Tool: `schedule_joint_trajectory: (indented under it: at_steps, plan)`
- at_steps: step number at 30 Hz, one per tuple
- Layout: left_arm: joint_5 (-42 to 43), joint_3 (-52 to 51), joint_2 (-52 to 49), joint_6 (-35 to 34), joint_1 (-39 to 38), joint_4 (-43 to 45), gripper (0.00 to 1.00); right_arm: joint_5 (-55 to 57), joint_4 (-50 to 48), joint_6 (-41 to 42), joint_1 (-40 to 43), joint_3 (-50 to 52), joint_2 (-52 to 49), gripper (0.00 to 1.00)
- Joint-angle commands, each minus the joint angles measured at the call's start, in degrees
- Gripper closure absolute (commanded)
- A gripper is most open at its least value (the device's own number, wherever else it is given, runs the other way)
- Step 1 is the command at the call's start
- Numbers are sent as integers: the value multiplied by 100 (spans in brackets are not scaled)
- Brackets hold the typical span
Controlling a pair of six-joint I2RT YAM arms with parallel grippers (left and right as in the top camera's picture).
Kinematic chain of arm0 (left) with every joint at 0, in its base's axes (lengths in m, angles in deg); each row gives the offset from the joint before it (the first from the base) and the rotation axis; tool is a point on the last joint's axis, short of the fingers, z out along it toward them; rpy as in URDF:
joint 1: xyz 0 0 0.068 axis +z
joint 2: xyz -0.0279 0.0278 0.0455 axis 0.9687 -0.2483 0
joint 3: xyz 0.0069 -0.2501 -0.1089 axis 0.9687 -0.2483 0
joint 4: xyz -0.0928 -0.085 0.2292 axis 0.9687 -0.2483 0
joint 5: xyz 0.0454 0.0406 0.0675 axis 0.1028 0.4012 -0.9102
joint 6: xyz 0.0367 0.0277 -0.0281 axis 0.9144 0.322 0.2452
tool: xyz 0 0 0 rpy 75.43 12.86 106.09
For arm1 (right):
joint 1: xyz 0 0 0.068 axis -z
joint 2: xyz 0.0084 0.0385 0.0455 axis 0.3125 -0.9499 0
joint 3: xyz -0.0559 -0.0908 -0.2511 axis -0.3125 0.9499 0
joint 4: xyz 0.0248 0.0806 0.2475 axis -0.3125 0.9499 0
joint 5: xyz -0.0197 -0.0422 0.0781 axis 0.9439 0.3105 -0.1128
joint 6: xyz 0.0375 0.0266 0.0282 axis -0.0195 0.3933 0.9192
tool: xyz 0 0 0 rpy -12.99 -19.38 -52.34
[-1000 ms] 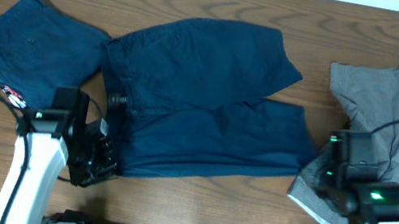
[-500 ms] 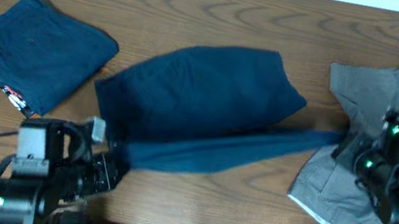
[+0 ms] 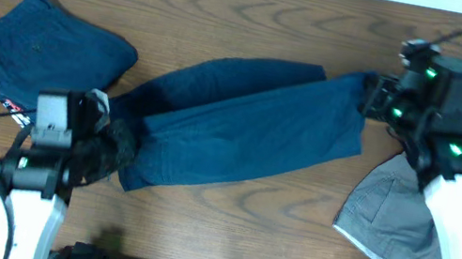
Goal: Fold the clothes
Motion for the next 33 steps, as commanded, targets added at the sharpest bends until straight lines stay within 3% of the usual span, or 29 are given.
schedule_joint_trajectory:
  at_steps: [1, 11, 13, 15, 16, 18, 21, 25, 28, 33]
  plan:
    - [-708, 50, -588, -404, 72, 153, 94, 575, -455, -232, -177, -107, -595, 99]
    - [-1071, 50, -2306, -621, 72, 1550, 93, 575, -2085, -227, -643, -107, -2312, 98]
    - [-1117, 50, -2605, -619, 83, 1965, 70, 579, -2378, -227, -678, -107, -2531, 96]
    - [-1067, 50, -2798, -619, 107, 2365, 42, 579, -2516, -227, -680, -107, -2623, 83]
    - [-957, 52, -2859, -592, 136, 2557, 37, 579, -2524, -229, -675, -107, -2625, 75]
    - [-697, 55, -2861, -448, 240, 2769, 28, 579, -2448, -232, -625, -107, -2564, 69]
    - [-334, 70, -2704, -256, 470, 2627, 26, 575, -2124, -232, -507, -107, -2352, 59]
    - [-232, 66, -2430, 15, 693, 1757, 24, 573, -1272, -293, -437, -107, -1982, 64]
    - [-573, 13, -2439, 247, 688, 1364, 16, 577, -581, -691, -461, -103, -1950, 64]
    - [-874, -299, -2673, 245, 684, 1823, 4, 579, -83, -859, -463, -42, -2398, 64]
